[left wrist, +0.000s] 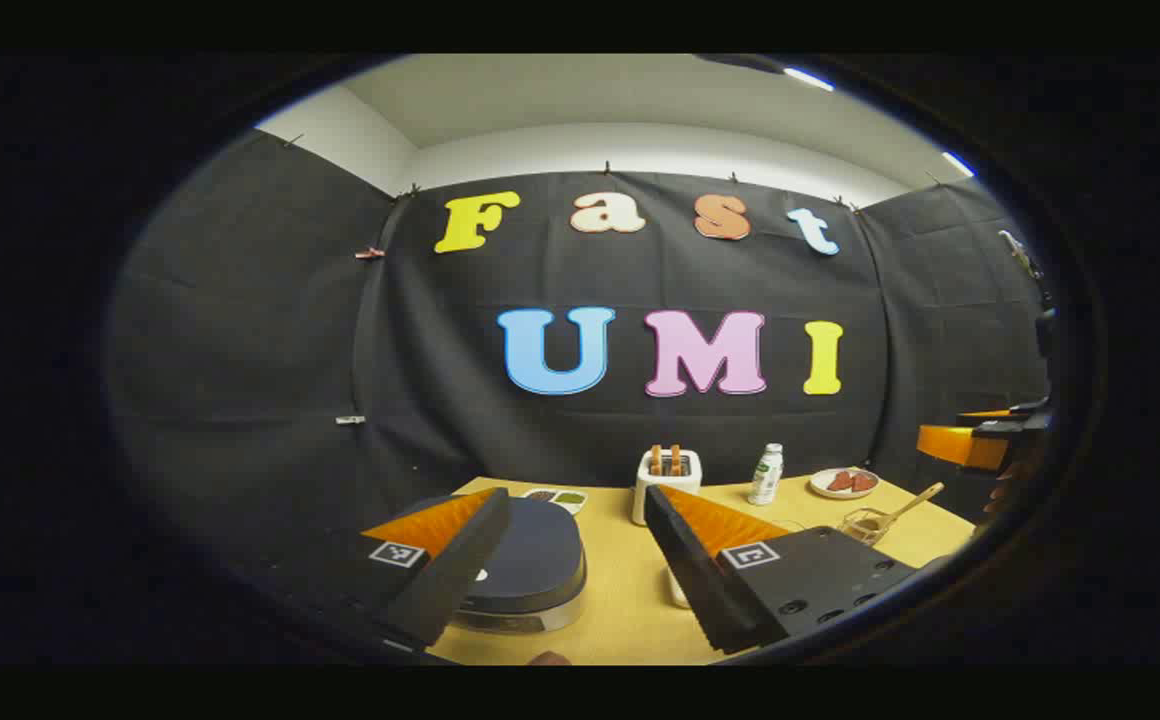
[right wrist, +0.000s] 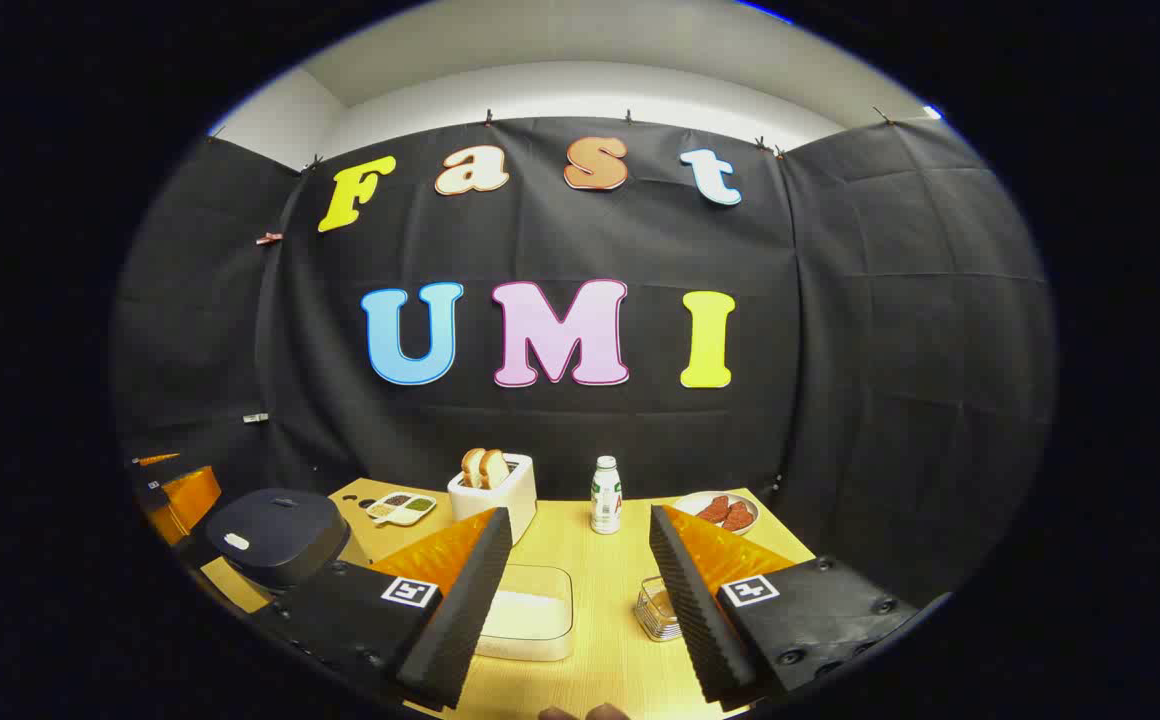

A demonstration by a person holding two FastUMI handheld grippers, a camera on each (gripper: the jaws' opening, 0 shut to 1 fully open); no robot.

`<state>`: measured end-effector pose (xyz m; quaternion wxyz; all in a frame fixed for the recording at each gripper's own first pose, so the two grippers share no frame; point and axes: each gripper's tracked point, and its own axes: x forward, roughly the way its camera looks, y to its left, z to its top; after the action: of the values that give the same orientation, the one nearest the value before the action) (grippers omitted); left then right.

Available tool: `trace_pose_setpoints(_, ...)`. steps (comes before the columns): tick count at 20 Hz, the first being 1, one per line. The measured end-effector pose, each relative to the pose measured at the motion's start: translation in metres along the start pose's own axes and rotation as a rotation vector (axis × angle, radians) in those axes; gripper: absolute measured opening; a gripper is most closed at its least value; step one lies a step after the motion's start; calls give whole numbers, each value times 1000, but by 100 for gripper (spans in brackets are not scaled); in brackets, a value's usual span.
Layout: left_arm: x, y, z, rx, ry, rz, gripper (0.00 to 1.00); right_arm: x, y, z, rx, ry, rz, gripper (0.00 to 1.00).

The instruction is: Close the left gripper, press the button to open the rice cooker; take a wooden spoon from the chopstick holder with the right hand, scoop a spoonful of rice and pour it into the rice cooker, then put the wooden spoon back into the chopstick holder.

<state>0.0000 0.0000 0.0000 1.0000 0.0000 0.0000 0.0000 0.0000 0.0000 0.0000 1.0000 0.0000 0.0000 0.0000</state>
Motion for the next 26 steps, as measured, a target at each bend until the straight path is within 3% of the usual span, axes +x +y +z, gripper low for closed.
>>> trace_pose_setpoints(3,0,0,-2,-2,5,8,92,-2,1,0,-4,-6,10,87)
trace_pose_setpoints(4,0,1,-3,2,7,13,87,-2,3,0,-7,-7,13,87)
trace_pose_setpoints(5,0,2,-2,4,5,16,92,-2,4,1,-11,-9,17,87)
trace_pose_setpoints(26,2,11,-8,2,21,56,87,2,6,-2,-19,-14,41,87)
